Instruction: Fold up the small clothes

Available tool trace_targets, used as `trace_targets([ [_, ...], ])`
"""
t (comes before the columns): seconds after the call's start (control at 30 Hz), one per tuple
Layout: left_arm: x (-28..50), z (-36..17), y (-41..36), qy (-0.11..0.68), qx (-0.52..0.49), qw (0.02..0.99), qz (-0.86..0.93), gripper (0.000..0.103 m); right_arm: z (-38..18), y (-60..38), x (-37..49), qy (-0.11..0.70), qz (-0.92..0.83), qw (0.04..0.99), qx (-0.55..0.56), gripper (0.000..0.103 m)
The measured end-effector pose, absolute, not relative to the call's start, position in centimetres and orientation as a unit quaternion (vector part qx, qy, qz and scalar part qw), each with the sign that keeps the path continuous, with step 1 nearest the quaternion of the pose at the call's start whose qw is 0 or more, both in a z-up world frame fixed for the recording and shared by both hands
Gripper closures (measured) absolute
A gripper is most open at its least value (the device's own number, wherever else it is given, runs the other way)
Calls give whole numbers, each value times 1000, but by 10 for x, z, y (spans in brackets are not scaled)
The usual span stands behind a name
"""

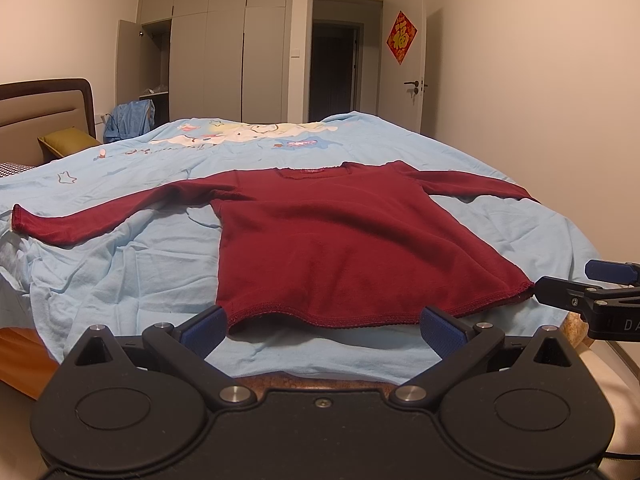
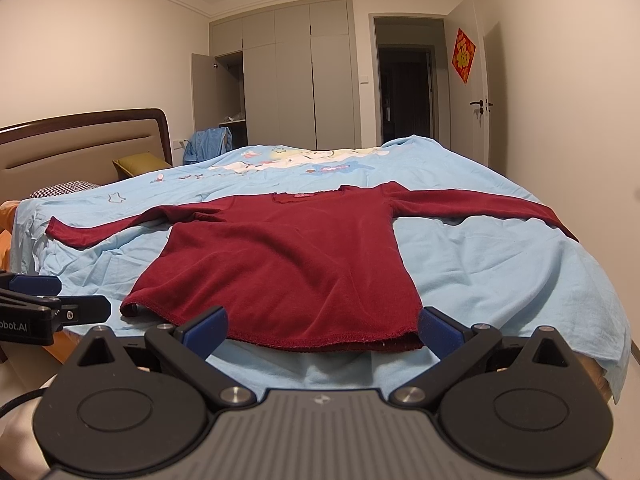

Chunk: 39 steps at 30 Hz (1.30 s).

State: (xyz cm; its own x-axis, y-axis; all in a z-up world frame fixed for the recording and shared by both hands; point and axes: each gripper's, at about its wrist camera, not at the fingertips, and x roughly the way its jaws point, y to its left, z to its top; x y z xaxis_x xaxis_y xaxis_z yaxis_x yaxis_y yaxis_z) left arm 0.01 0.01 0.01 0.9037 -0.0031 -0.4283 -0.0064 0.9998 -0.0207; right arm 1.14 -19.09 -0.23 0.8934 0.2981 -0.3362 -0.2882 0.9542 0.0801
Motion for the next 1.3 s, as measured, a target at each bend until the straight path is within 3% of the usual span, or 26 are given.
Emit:
trace_targets([
  [1.3, 0, 0, 0, 221, -11, 975, 1, 1, -3, -192, 13, 178, 151, 972, 15, 0],
])
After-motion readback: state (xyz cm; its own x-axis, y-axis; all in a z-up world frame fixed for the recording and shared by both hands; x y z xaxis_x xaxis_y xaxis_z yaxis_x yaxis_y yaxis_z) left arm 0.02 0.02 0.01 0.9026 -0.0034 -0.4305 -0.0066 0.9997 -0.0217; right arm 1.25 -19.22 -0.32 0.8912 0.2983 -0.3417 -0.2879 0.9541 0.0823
